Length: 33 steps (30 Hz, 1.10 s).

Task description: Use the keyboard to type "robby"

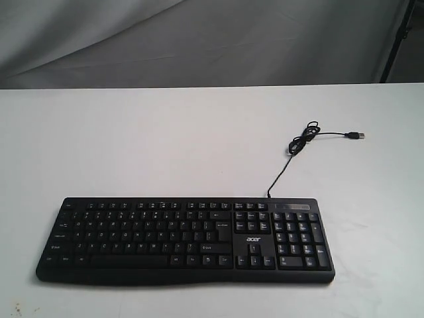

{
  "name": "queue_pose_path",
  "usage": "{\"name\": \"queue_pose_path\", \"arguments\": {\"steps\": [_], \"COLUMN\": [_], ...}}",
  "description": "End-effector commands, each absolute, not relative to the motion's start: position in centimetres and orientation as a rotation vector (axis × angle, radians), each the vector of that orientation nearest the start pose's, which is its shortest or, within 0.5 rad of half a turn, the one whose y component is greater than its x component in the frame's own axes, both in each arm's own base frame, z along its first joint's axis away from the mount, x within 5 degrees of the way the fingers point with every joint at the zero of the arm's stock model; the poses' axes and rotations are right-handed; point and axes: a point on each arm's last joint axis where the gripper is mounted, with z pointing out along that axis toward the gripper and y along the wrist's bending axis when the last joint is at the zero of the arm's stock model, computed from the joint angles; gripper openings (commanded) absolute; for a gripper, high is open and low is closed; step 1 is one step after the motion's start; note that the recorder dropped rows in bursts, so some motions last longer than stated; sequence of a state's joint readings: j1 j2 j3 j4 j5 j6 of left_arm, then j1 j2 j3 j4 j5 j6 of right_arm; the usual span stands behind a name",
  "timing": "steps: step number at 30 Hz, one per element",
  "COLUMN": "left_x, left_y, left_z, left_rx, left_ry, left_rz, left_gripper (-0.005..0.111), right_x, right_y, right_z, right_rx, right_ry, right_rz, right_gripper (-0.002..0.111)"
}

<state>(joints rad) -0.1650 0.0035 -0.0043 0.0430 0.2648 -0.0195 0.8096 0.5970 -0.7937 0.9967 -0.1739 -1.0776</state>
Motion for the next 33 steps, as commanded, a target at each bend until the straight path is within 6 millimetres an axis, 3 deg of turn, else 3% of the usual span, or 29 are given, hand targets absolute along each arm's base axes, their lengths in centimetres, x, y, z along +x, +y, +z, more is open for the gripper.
{"name": "queue_pose_path", "arguments": {"steps": [1,4,9,12,16,22,25,33], "left_x": [5.5,5.5,5.5,5.5,5.5,5.5,5.5,5.5], "left_y": [-0.8,-0.8,-0.8,-0.8,-0.8,-0.8,-0.8,-0.8], "left_z": [19.0,19.0,19.0,19.0,19.0,19.0,19.0,19.0], "left_rx": [0.161,0.161,0.161,0.161,0.161,0.161,0.161,0.161], "left_ry": [1.736,1.736,1.736,1.736,1.736,1.736,1.736,1.736], "left_rz": [-0.097,-0.097,-0.097,-0.097,-0.097,-0.097,-0.097,-0.097], "left_gripper": [0.000,0.000,0.000,0.000,0.000,0.000,0.000,0.000], "right_x": [8.0,8.5,8.9,8.6,8.0,6.7,6.2,6.1], "right_y": [5.6,4.0,0.5,-0.5,-0.9,-1.2,-1.4,-1.3], "right_z": [41.4,38.6,33.3,30.5,27.5,23.8,22.7,22.6], "right_rx": [-0.404,-0.278,0.102,0.222,0.246,0.144,0.147,0.136], "right_ry": [1.158,1.245,1.381,1.422,1.456,1.441,1.424,1.423], "right_rz": [0.435,0.345,0.219,0.170,0.144,0.023,-0.010,0.014], "right_gripper": [0.000,0.000,0.000,0.000,0.000,0.000,0.000,0.000]}}
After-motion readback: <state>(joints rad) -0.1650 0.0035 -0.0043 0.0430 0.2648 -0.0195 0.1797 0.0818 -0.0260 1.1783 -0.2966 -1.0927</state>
